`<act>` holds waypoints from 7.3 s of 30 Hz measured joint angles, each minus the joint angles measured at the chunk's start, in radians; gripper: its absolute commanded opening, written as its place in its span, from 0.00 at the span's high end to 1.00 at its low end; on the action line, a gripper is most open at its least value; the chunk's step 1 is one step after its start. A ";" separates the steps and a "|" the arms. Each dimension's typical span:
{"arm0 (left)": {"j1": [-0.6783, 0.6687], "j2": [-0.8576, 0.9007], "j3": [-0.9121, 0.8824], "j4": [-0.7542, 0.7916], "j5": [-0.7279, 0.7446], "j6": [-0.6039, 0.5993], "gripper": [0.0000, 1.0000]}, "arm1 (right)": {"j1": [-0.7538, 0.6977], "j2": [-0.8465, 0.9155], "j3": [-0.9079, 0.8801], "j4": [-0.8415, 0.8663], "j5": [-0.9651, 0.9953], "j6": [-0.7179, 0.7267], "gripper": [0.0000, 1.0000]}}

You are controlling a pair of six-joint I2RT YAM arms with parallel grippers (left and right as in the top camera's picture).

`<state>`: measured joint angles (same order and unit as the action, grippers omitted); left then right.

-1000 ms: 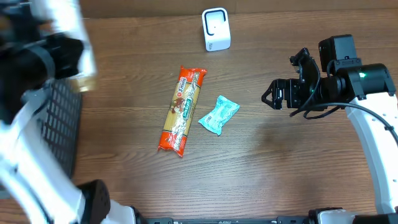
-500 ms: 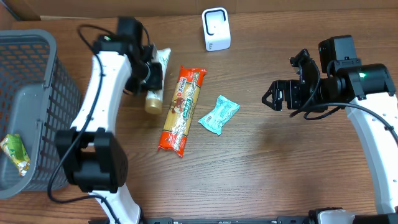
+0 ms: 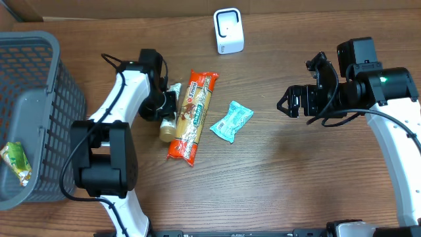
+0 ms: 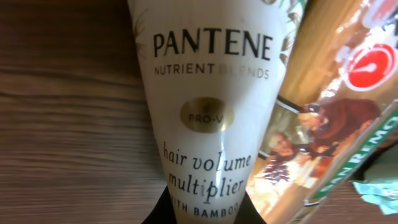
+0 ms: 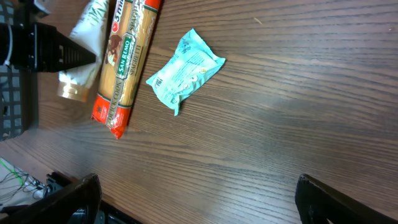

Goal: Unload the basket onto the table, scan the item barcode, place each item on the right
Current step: 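Carry the Pantene tube to the table beside the spaghetti, then release the Pantene tube and move the left gripper back to the basket, then grasp the green tea bottle in the basket with the left gripper, then place the green tea bottle on the table left of the tube, then raise the left arm aside and grasp the teal packet with the right gripper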

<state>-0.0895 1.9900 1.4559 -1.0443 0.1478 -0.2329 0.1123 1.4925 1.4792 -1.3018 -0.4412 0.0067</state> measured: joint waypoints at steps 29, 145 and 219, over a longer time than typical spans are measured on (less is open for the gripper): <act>-0.093 -0.019 0.114 -0.210 -0.035 -0.021 0.50 | 0.000 0.000 0.000 -0.011 0.001 -0.006 0.00; 0.252 -0.483 0.240 -0.248 0.107 0.111 0.96 | 0.000 0.000 0.000 -0.024 0.038 -0.007 0.00; 0.058 -0.486 0.305 -0.113 0.057 0.132 0.00 | 0.249 0.522 -0.146 0.592 0.110 0.256 0.26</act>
<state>-0.0311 1.5040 1.7611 -1.1576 0.2050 -0.1005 0.3611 2.0144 1.3327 -0.7097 -0.3309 0.2623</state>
